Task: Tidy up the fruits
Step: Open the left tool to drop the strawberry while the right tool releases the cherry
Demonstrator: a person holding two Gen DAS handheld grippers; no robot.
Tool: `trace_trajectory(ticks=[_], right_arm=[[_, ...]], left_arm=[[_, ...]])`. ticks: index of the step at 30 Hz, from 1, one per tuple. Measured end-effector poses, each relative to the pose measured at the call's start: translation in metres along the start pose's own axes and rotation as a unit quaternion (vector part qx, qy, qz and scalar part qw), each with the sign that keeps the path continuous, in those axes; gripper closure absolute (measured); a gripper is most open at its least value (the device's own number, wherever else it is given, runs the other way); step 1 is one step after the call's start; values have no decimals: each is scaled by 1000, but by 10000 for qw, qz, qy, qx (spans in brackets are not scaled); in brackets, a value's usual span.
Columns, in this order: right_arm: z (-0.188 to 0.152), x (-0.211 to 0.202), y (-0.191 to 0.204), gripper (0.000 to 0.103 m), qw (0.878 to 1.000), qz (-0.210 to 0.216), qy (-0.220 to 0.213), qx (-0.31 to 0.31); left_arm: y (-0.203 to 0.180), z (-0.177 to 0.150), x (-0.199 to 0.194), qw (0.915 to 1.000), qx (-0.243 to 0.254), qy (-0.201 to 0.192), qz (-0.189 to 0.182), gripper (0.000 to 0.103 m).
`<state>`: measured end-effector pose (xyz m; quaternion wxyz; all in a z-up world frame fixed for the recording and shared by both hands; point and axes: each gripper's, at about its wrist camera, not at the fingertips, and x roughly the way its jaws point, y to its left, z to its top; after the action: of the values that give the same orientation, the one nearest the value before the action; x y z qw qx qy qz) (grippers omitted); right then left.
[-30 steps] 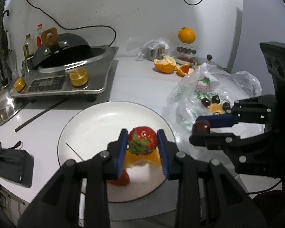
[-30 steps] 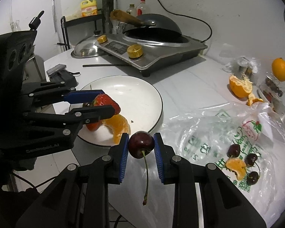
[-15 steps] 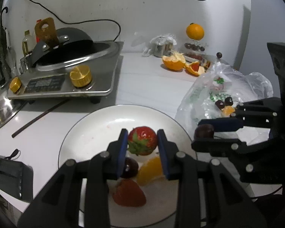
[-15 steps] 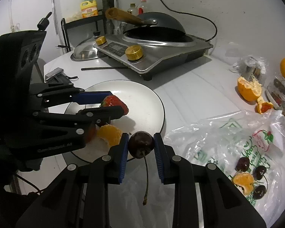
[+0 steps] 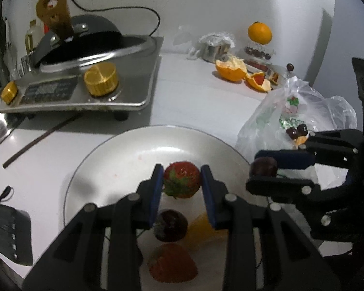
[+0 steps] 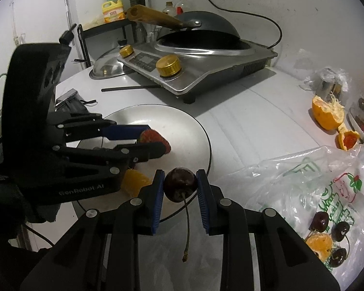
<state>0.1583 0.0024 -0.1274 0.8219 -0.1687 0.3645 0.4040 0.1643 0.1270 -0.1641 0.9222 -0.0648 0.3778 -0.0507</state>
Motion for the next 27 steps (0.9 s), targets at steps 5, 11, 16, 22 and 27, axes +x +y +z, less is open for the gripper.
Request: trace_trajectory(ticks=[5,11,16,22,27], right_arm=[[1,2,-1,75,10000,-16,13,52],[5,5,3,75,9999,-84,71,-20],[10,12,8,75,9999,-96,101,1],[14,21,16,75,9999,-80,143,-33],[16,31,19,75,9997,-136,225,-12]], left_arm=[[-1,-3,3,9999,44,88,-44,70],[2,-2,-12,9999,15,-140,-86,51],[15,-9,-27,9997,-71,-239,-4,51],[34,-19,-43,9992,-177,-301,182,51],[44,-24,-48,9987,-257,-328,284,51]])
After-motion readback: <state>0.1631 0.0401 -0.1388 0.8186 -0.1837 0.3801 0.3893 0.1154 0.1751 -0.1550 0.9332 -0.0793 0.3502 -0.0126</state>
